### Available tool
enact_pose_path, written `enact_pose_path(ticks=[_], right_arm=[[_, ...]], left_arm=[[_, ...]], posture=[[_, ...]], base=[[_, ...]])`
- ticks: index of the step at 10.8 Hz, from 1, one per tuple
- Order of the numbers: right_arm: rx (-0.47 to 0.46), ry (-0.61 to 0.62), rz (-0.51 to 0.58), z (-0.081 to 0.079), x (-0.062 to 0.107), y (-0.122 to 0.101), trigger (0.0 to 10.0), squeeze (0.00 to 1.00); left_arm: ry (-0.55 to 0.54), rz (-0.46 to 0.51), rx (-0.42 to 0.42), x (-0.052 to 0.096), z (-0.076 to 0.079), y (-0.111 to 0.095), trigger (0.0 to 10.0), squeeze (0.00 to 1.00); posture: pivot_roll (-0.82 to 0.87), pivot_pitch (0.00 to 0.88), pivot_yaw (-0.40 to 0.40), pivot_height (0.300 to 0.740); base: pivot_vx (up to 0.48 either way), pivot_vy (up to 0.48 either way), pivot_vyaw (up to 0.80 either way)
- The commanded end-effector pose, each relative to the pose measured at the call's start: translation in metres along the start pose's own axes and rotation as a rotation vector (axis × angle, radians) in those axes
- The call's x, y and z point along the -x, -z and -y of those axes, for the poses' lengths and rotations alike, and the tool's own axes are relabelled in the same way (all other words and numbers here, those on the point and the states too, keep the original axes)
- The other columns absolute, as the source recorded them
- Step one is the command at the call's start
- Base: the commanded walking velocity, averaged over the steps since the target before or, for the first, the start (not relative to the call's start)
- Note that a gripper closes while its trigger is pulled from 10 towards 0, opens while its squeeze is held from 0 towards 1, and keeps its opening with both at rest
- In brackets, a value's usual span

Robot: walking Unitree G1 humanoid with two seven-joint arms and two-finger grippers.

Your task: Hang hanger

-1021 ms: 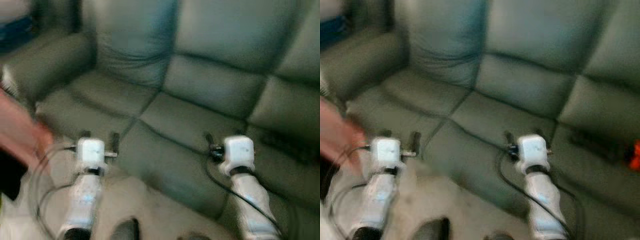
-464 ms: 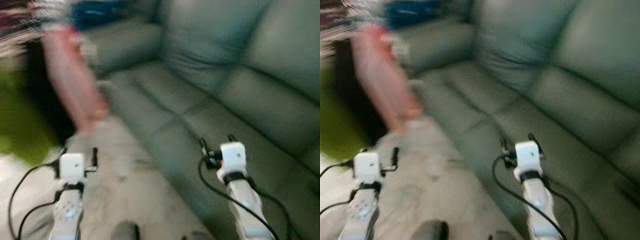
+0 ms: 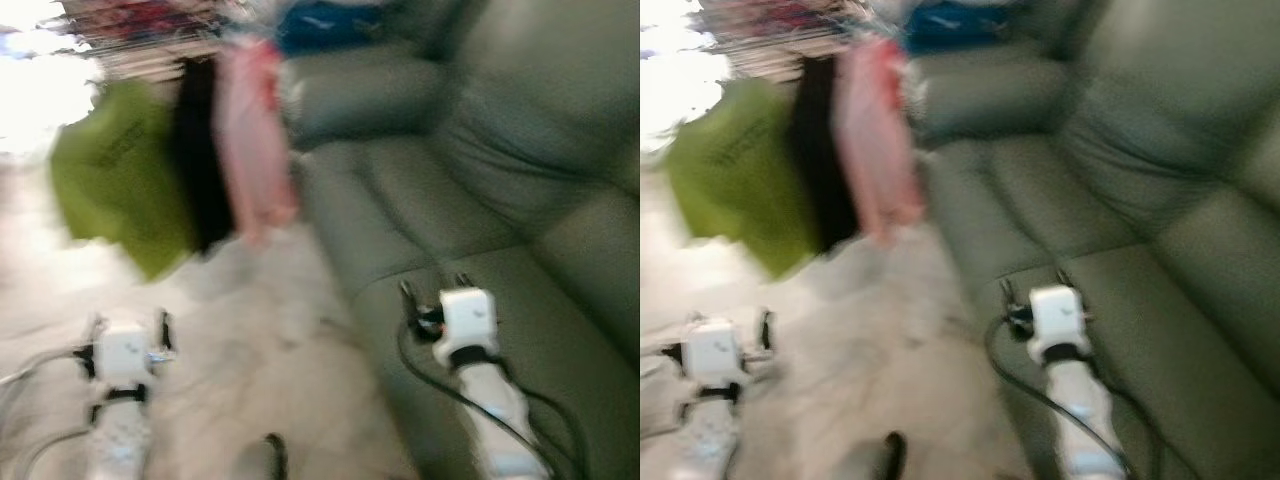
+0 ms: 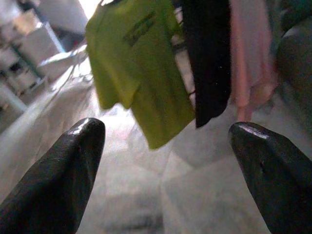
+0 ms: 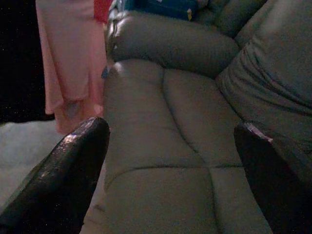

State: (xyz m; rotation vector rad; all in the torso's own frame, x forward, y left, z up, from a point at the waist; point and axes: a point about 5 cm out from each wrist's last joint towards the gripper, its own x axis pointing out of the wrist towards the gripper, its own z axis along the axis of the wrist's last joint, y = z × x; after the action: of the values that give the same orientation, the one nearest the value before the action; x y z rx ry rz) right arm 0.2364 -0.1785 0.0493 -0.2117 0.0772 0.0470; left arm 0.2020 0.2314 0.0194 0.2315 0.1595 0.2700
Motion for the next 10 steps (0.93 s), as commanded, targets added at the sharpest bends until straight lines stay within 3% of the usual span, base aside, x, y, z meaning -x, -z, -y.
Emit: enact_pose_path(ticks=[1,4,6,7,10], right_arm=[[-0.01,0.004,0.0,-0.001,-0.001,0.0,10.0,0.0],[-0.026,0.003,0.025,-0.002,-0.013,-0.006,10.0,0.0],[0.027,0.035,0.023,0.004,-0.016,-0.005,10.0,0.0],[-0.009,0.041,0.019,0.006,-0.016,-0.003,10.0,0.0],[0.009,0.05,0.004,0.007,-0.012,0.001,10.0,0.0]], left_arm=[[-0.003,0.007,-0.009,-0.003,-0.002,-0.001,10.0,0.0],[0.061,0.054,0.035,-0.018,0.014,-0.011,10.0,0.0],[0.071,0.062,0.061,-0.022,0.014,-0.012,10.0,0.0],[0.061,0.09,0.03,-0.027,0.012,-0.014,10.0,0.0],[0.122,0.123,0.07,-0.035,0.025,-0.027,10.0,0.0]], posture=[[0.04,0.046,-0.007,0.74],[0.02,0.075,0.007,0.74],[0.02,0.085,0.014,0.74],[0.02,0.091,0.019,0.74],[0.01,0.101,0.02,0.74]], base=[[0.0,0.0,0.8],[0.0,0.0,0.8],[0.0,0.48,0.0],[0.0,0.476,0.0],[0.0,0.447,0.0]])
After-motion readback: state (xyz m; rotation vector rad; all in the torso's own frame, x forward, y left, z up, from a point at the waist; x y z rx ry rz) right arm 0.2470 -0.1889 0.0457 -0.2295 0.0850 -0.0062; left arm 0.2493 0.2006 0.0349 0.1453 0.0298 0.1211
